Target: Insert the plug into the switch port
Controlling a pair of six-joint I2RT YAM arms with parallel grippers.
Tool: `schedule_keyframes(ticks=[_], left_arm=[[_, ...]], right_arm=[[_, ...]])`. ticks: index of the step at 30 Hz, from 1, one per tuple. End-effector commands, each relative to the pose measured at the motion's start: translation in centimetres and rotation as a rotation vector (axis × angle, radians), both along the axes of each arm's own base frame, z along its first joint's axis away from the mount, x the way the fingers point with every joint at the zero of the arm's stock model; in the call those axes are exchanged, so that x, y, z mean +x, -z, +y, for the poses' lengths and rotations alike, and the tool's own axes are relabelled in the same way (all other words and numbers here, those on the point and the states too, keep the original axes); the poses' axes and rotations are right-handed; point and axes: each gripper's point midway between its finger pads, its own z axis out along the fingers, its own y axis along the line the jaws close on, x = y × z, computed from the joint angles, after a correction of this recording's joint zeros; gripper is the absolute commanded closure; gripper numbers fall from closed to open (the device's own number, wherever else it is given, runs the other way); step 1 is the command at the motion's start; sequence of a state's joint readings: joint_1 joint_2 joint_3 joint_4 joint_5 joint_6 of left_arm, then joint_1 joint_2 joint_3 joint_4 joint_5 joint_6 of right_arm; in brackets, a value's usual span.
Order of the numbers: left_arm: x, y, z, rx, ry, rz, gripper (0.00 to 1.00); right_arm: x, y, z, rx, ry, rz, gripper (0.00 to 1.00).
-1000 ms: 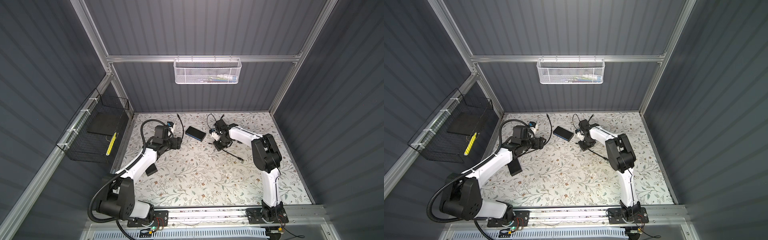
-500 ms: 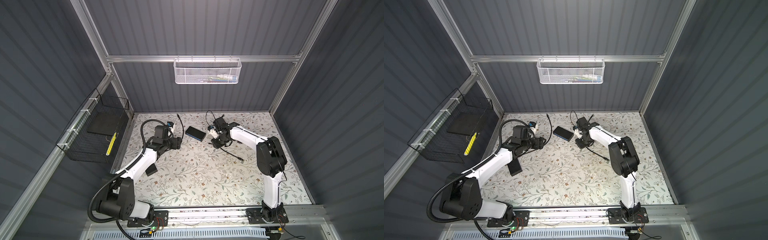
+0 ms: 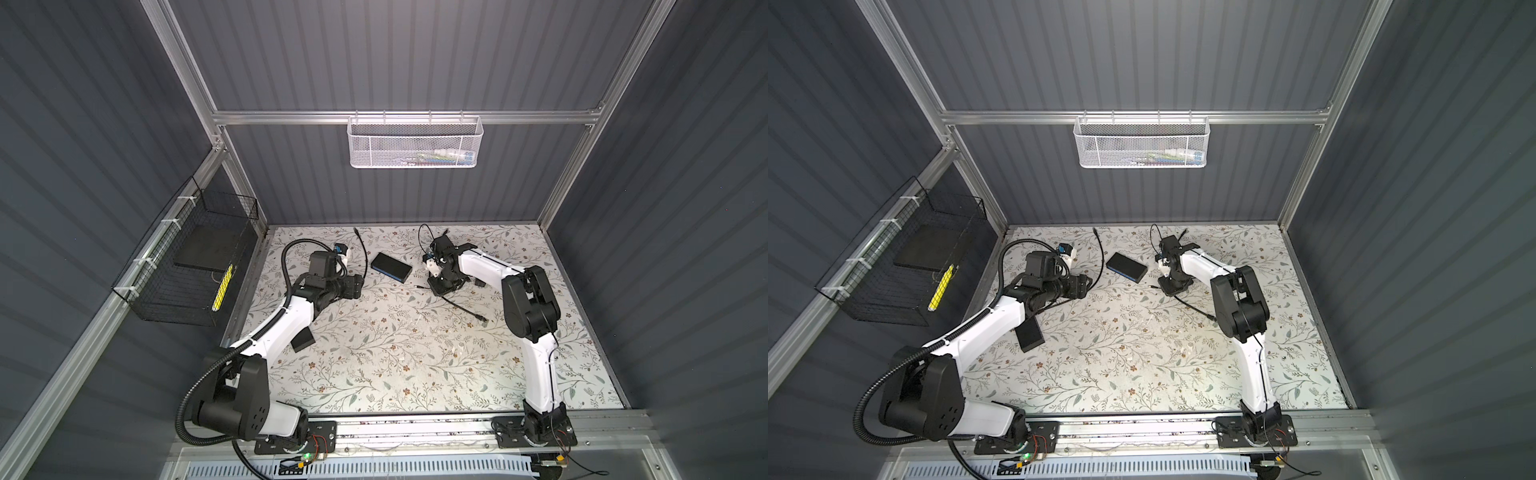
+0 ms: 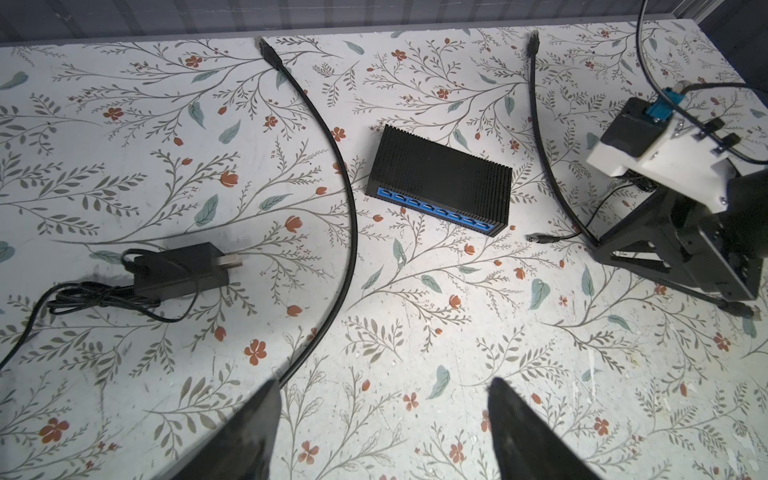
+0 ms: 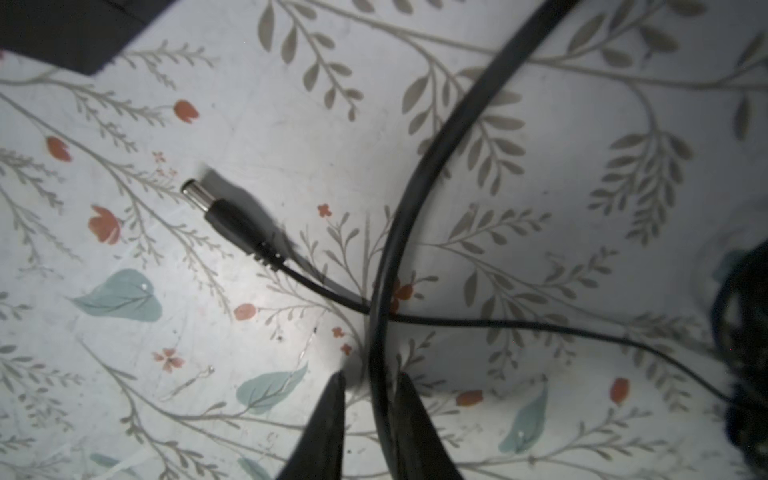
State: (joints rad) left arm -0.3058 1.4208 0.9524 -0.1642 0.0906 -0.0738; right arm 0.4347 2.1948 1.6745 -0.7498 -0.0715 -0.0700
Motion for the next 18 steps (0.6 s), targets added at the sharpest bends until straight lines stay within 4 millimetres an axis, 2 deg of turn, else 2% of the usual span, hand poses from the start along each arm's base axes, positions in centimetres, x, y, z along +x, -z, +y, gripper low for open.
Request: schedule_keyframes(ticks=[1, 4, 6, 12, 18], left_arm=[[-0.3, 0.3, 0.3, 0.019, 0.011, 0.013, 0.22], [-0.2, 0.4, 0.2, 0.019, 0.013, 0.017, 0.22], [-0.2, 0.4, 0.2, 0.018, 0.014, 0.017, 0.22], [-0.3, 0.5, 0.2, 0.013, 0.013, 0.018, 0.22], [-0.6, 0.3, 0.4, 0.024, 0.009, 0.015, 0.23]], right_arm=[[-1.0, 0.5, 0.3, 0.007, -0.009, 0.041, 0.88], [-1.5, 0.0, 0.8, 0.016, -0.017, 0.035, 0.97], [-1.7, -1.1, 1.7, 0.05, -0.015, 0.023, 1.0], [-1.7, -4.5, 6.4, 0.215, -0.029, -0.023, 1.0], [-1.0, -4.4, 10.0, 0.273, -0.057, -0.007, 1.0]])
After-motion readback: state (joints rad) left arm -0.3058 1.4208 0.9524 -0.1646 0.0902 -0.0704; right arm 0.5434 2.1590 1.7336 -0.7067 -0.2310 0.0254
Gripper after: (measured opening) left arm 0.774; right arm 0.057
